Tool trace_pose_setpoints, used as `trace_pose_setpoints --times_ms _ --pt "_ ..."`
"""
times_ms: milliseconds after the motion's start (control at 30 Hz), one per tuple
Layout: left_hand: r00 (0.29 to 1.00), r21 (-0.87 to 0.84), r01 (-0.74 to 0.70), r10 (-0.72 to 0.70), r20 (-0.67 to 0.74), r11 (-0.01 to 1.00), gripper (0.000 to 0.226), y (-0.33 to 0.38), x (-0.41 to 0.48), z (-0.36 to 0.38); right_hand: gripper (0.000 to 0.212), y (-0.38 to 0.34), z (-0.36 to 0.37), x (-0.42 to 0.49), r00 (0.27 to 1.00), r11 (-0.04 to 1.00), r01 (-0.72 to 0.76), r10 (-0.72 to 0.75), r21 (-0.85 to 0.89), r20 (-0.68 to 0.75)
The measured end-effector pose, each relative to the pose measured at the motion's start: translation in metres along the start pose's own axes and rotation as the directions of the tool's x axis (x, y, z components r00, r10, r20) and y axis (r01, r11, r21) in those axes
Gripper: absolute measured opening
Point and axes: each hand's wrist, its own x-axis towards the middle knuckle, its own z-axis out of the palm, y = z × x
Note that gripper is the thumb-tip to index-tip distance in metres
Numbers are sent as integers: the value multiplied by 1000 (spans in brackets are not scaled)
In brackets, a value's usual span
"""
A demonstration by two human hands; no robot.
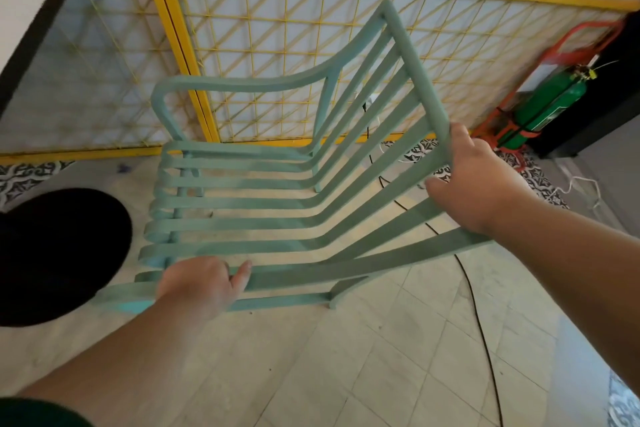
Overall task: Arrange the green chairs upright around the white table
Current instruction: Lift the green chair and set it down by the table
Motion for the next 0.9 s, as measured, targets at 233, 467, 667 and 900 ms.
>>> trace_pose_setpoints --times_ms 233,467,667,900 --pt "1000 -41 13 -12 3 999 84 -6 7 8 112 -23 0 -37 863 557 474 -140 -682 485" --pt "1000 -55 6 -5 18 998 82 -2 8 1 64 -19 11 -28 860 427 497 -125 -755 495" --pt "1000 -97 9 -8 20 995 79 6 17 -11 62 -20 5 -9 870 426 486 -146 -763 472" --pt "1000 -88 7 -5 19 996 79 11 26 -15 64 -21 3 4 872 441 482 -156 -757 464"
